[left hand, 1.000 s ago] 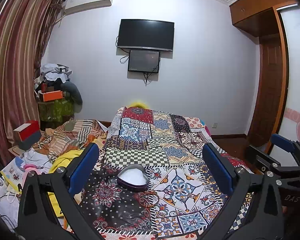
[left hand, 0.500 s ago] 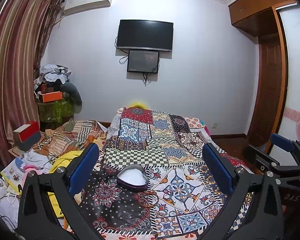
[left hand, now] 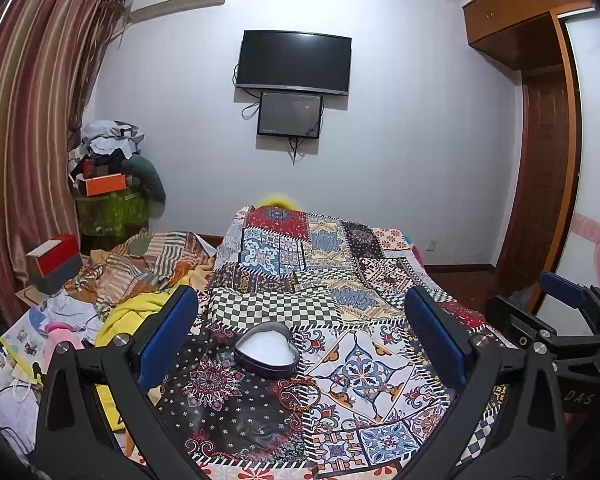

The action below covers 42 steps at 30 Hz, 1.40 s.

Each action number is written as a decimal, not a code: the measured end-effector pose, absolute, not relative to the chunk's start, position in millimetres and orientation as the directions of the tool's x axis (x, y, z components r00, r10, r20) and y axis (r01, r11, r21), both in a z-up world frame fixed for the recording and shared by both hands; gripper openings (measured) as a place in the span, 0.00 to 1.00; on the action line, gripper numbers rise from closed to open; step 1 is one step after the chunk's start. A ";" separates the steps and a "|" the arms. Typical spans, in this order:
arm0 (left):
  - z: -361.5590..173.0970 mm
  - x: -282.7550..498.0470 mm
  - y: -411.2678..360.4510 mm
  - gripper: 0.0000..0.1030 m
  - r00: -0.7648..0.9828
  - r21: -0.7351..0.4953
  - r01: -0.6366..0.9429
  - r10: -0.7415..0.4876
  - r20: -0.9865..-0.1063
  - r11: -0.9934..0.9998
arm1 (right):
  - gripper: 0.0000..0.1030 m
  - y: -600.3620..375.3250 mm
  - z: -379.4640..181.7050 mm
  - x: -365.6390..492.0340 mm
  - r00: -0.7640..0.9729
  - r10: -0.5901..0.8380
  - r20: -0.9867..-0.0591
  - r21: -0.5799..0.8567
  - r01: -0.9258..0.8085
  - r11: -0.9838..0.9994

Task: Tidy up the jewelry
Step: 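Lower both tools toward the jewelry beside the purple heart tin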

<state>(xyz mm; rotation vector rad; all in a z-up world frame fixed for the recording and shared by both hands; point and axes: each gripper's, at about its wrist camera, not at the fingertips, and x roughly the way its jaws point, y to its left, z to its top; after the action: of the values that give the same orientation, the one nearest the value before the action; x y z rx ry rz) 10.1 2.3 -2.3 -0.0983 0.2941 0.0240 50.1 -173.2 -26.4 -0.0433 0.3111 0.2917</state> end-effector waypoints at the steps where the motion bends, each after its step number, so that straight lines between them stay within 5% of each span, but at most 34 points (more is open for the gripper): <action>1: -3.9 12.7 3.1 1.00 0.955 -0.095 -0.041 0.011 -0.298 0.995 | 1.00 -173.1 -28.3 52.6 0.908 0.275 -0.316 0.003 -0.289 0.957; 23: -105.8 90.5 26.5 1.00 0.796 -0.103 -0.086 0.006 -0.606 0.991 | 1.00 -178.1 -121.2 117.6 0.757 0.239 -0.608 0.013 -0.291 0.957; 28: -132.6 99.7 23.9 0.89 0.732 -0.076 -0.061 -0.007 -0.682 0.995 | 1.00 -179.1 -140.9 127.8 0.708 0.255 -0.659 0.042 -0.304 0.952; 36: -170.4 106.0 16.1 0.70 0.622 -0.120 -0.007 -0.089 -0.778 0.993 | 0.68 -167.6 -169.2 136.5 0.599 0.314 -0.736 0.101 -0.362 0.927; 42: -185.9 106.3 11.7 0.54 0.574 -0.142 0.025 -0.131 -0.809 0.990 | 0.58 -153.2 -183.1 134.3 0.528 0.347 -0.775 0.119 -0.417 0.901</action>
<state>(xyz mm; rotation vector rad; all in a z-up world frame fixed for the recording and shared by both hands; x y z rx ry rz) 106.3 11.7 -185.9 -0.1195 0.9561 -0.0916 134.3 -153.2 -183.1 -0.0845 0.9066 0.4567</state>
